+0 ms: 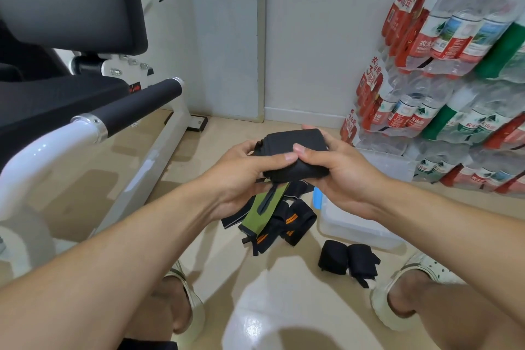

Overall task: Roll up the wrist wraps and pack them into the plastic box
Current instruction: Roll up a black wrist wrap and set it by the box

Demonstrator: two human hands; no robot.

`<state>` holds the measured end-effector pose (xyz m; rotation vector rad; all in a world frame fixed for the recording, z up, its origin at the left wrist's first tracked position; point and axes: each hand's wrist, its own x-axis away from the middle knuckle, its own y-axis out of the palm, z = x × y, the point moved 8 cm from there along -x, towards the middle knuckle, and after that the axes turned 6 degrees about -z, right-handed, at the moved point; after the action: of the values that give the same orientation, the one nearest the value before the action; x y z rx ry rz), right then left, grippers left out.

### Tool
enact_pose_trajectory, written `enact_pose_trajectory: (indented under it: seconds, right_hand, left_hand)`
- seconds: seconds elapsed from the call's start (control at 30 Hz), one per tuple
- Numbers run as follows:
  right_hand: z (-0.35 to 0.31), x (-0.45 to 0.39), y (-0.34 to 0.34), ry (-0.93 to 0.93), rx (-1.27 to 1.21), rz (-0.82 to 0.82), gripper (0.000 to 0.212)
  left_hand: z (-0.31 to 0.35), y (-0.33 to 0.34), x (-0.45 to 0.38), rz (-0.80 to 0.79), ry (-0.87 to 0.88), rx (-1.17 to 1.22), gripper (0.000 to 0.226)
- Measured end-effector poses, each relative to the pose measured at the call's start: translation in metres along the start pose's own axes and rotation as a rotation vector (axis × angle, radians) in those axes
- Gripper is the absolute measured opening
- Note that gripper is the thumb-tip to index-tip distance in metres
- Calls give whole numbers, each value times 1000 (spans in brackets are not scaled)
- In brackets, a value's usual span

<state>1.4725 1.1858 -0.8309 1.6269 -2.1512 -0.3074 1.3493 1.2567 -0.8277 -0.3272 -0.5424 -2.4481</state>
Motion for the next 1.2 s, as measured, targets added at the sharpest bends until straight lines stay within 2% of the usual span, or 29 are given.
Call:
enact_pose_trajectory:
  seconds: [0.13,0.27,0.43,0.47,0.57,0.63,0.67,0.73,0.83,0.87,0.93,1.07,1.13,1.2]
  right_hand:
    - [9,0,2,75,124,-49,42]
    - [15,2,4,113,204,-102,48]
    - [25,8,-1,122,212,-49,40]
    - [28,8,-2,114,222,-28,46]
    - [47,8,-8,118,176,39,88]
    - [53,9,-10,143,123,54,96]
    - [53,11,-12,151,104,64,93]
    - [49,14,-13,133,115,72,68]
    - [47,18,-16,110,156,112,41]
    - [46,19,-17,105,168,135,40]
    - [43,20,-21,101,178,181,43]
    - [40,17,-28,137,30,234,59]
    - [39,15,-30,174,-53,237,52]
    - [38,14,-32,202,-139,248,42]
  left_hand:
    - [-2,-7,2,70,33,-131,63]
    - [-7,-9,4,111,42,-173,60]
    - [-19,0,5,114,56,-319,65]
    - [-22,4,6,101,43,-298,66]
    - [-35,12,3,121,-22,-138,85]
    - [-41,16,0,140,-39,-8,96]
    - [-43,18,0,141,-46,29,98]
    - [-44,22,-3,135,-41,39,94]
    - [-51,18,-10,186,-81,-5,60]
    - [-54,16,-12,209,-106,-30,50]
    - [-57,11,-13,238,-120,-34,42]
    - [-54,10,-17,303,-27,76,33]
    - [-54,12,-18,374,21,139,35]
    - [-51,19,-19,419,68,170,47]
